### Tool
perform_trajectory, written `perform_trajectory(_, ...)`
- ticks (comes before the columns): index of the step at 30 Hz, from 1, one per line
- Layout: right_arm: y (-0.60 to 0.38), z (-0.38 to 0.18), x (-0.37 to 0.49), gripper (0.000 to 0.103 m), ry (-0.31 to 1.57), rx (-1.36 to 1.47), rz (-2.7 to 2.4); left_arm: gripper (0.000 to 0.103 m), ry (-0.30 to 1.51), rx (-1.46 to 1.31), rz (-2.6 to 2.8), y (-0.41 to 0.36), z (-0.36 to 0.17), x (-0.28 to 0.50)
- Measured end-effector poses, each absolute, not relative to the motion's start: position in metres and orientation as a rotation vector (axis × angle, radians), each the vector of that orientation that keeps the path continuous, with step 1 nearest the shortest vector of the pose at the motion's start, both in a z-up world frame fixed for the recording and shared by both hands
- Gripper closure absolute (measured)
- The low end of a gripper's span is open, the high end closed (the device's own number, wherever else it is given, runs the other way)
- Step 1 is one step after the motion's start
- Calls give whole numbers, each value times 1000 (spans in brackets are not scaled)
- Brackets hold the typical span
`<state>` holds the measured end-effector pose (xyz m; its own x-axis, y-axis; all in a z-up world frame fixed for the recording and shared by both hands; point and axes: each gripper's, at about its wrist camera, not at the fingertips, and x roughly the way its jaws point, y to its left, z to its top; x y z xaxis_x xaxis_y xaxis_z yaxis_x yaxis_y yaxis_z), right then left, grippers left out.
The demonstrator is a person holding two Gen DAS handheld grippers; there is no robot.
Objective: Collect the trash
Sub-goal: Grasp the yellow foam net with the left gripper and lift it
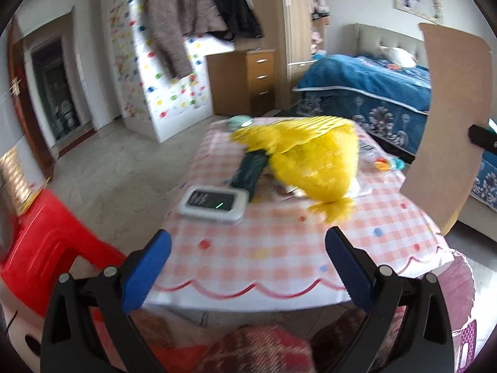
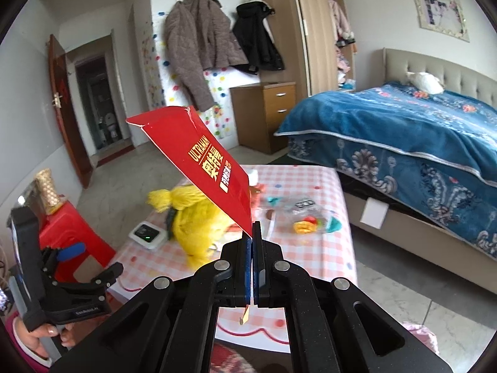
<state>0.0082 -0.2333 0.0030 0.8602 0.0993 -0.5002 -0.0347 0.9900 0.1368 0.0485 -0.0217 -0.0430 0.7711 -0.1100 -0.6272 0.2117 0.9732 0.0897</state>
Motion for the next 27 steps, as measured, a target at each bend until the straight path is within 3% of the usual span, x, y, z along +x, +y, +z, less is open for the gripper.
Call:
perform_trajectory(1,-238,1,9,103,533,135,66,18,660,175,-199,-30,-43,51)
perform_trajectory(5,-252,-7,13,103,538,160,57,28,664,222,-296,-67,-50,64)
perform_trajectory(18,-287,-28,21,103,570,228,31,25,765,344,-226,-136,-95,128)
perform_trajectory(20,-289,-30,22,103,574,231,27,29,750,350,-209,-135,-96,132)
perform_trajectory(23,-288,-30,21,103,575,228,23,50,726,351,-209,-130,-93,130)
perform_trajectory(25,-288,-30,20,103,573,227,23,81,706,351,-219,-124,-90,127)
perform_trajectory(27,-286,-28,17,103,564,221,23,89,679,332,-225,-118,-83,123)
